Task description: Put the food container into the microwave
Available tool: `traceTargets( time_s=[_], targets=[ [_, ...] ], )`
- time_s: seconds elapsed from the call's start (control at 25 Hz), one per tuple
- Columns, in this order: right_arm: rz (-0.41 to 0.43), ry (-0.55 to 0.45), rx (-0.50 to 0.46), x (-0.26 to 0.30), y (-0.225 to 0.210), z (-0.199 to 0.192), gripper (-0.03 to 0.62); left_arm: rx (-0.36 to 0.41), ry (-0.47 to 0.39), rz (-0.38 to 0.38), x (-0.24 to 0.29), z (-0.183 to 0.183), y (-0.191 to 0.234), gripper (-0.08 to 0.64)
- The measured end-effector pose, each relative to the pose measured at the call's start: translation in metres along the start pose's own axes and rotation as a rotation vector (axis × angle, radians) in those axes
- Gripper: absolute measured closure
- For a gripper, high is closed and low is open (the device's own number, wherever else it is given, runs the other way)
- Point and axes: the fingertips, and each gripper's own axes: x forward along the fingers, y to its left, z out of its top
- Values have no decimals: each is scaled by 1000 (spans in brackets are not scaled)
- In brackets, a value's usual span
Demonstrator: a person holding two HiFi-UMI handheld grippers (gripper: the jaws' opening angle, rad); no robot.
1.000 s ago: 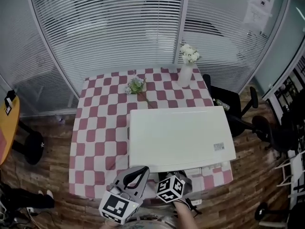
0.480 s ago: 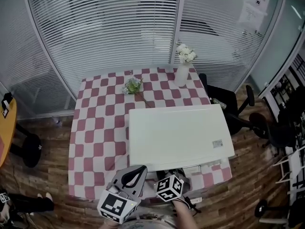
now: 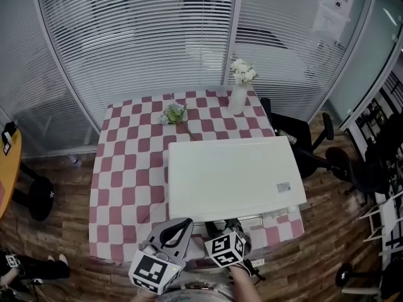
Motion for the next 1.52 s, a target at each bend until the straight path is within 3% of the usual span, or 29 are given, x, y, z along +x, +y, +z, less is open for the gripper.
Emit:
traceTargets(
  time_s=[0.12,0.36,0.64,1.0,1.52],
  targets=[
    [2,-7,11,-9,-3,-3,488,-3,0,-3,2,0,-5,549],
    [-2,-6,24,-27,-9,-15,567,-9,8,-6,7,-2,-18,549],
    [43,-25,92,-58,-15,-26,598,-23,33,-15,19,-10,-37,549],
    [133,-247,209,-108,-26,18,598,-27,37,-22,33,-10,-58,549],
    [145,-499,208,-167,-52,87,598,31,-23,-17,40,19,-78,549]
  ],
)
